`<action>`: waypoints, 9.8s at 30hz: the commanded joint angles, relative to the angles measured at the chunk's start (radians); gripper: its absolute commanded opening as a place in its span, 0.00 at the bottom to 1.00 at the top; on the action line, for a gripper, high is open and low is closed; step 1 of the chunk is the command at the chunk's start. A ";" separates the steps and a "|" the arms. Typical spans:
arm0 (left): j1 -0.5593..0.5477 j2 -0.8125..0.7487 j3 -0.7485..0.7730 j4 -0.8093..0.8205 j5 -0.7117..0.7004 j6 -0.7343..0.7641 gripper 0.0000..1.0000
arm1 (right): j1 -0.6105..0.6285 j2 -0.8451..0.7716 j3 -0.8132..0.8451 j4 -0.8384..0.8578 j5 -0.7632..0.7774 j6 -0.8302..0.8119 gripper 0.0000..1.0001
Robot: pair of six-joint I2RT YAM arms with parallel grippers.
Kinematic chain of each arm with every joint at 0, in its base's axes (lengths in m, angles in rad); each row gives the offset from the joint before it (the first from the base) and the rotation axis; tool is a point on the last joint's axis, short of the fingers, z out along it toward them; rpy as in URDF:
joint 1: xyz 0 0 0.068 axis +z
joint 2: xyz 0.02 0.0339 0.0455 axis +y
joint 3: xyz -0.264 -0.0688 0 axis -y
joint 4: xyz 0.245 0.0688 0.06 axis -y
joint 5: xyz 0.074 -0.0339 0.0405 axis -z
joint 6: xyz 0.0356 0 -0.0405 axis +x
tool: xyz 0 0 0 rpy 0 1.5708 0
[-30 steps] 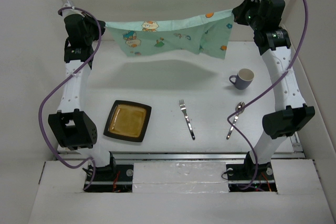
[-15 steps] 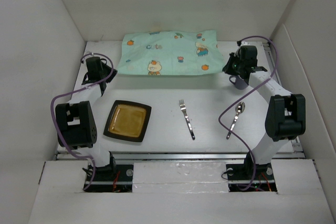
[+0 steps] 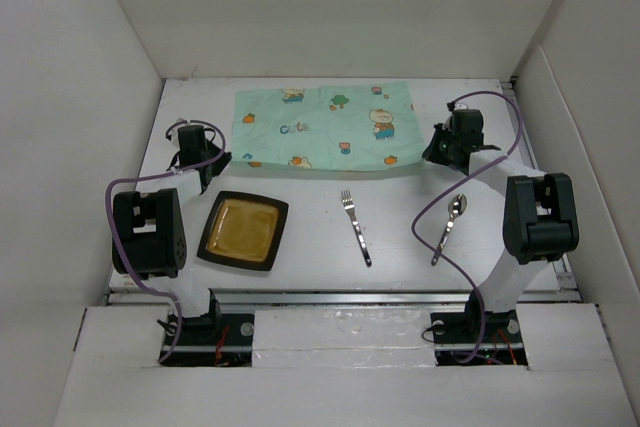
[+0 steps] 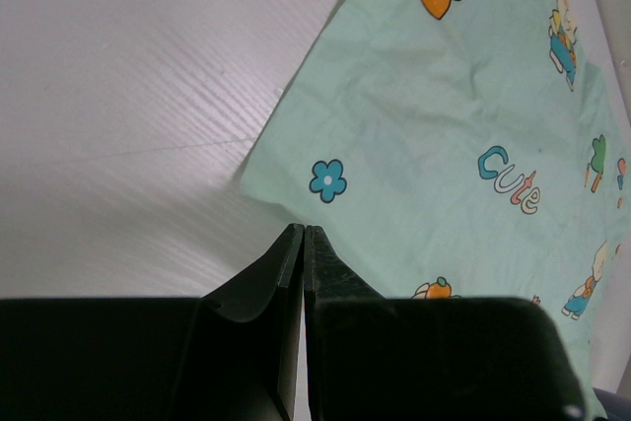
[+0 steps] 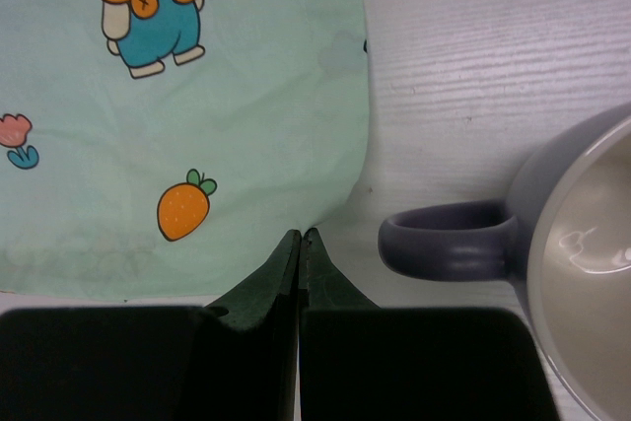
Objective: Set the dinner table for one person
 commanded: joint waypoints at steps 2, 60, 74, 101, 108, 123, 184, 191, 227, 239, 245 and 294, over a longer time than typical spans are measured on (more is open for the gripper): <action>0.002 -0.075 -0.048 0.019 -0.026 -0.027 0.00 | -0.007 -0.039 -0.045 0.067 0.016 0.017 0.00; -0.230 -1.064 -0.074 -0.429 0.155 0.375 0.24 | 0.978 0.288 -0.160 0.821 0.088 0.705 0.68; -0.242 -1.077 -0.064 -0.448 0.110 0.369 0.22 | 0.978 0.431 -0.154 0.941 0.119 0.872 0.20; -0.242 -1.060 -0.044 -0.483 -0.097 0.312 0.28 | 0.297 0.031 0.240 0.382 -0.372 0.504 0.00; -0.242 -1.064 -0.051 -0.472 -0.049 0.323 0.28 | 0.234 0.200 0.372 0.383 -0.436 0.545 0.00; -0.242 -1.038 -0.053 -0.467 -0.028 0.329 0.28 | 0.225 0.312 0.263 0.870 -0.389 0.894 0.00; -0.233 -1.008 -0.094 -0.420 0.080 0.334 0.38 | 0.225 0.329 0.516 0.121 -0.044 0.340 0.70; -0.233 -0.965 -0.124 -0.383 0.147 0.323 0.22 | 0.243 0.142 0.386 0.111 0.013 0.254 0.30; -1.198 0.001 0.189 -0.394 -0.663 -0.294 0.55 | 0.067 -1.258 -0.304 -0.166 -0.004 0.097 0.46; -1.231 0.272 0.332 -0.507 -0.758 -0.331 0.38 | 0.067 -1.280 -0.313 -0.166 -0.039 0.097 0.47; -1.240 0.313 0.350 -0.556 -0.761 -0.329 0.22 | 0.067 -1.281 -0.318 -0.160 -0.005 0.100 0.47; -0.415 0.208 0.688 -0.530 -0.413 0.574 0.00 | 0.094 -1.318 -0.482 -0.159 -0.080 0.097 0.19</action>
